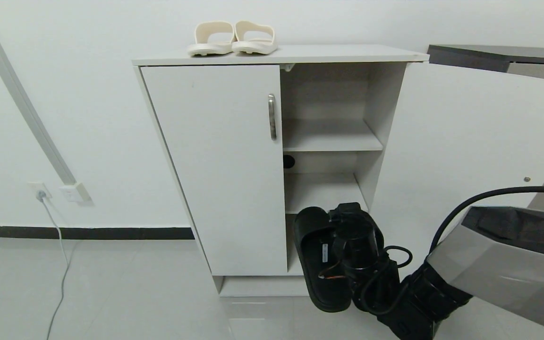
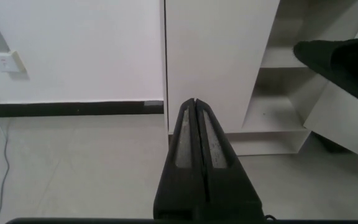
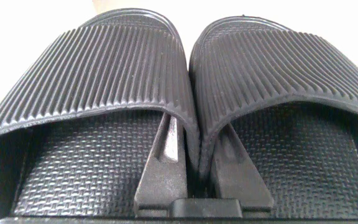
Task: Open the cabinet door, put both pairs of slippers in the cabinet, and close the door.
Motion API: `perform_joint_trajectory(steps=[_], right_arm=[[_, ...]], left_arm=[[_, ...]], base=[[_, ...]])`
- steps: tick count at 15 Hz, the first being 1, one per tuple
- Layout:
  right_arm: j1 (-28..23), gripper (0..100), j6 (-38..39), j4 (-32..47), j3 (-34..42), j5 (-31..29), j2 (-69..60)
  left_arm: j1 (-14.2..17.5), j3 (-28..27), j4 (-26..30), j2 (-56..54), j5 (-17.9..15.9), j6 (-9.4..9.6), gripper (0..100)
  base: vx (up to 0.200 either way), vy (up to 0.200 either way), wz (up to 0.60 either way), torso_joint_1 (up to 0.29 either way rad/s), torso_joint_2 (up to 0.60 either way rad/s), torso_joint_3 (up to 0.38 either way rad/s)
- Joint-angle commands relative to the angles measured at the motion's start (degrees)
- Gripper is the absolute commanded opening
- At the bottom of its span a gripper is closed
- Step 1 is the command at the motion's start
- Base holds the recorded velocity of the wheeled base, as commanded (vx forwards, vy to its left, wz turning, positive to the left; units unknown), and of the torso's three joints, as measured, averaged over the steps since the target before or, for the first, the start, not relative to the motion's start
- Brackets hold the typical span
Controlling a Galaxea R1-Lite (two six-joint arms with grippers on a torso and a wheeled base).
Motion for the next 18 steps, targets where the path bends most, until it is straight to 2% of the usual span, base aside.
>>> perform_joint_trajectory(steps=[1,14,16,18], right_arm=[[-0.3,0,0.0,0.0,-0.3,-0.1,2.1],[-1.9,0,0.8,-0.2,-3.0,-0.8,6.1],[-1.9,0,0.5,-3.1,-2.9,-2.1,6.3],[-2.4,0,-3.0,-11.8,-2.6,-2.7,7.6]], left_arm=[[0.0,0.0,0.0,0.1,0.0,-0.01,0],[0.0,0.0,0.0,0.1,0.0,0.08,0],[0.0,0.0,0.0,0.1,0.0,-0.01,0],[0.0,0.0,0.0,0.1,0.0,-0.01,0]], base=[[0.0,0.0,0.0,0.0,0.0,0.0],[0.0,0.0,0.0,0.001,0.0,-0.165],[0.0,0.0,0.0,0.002,0.0,-0.173],[0.0,0.0,0.0,-0.001,0.0,-0.04]])
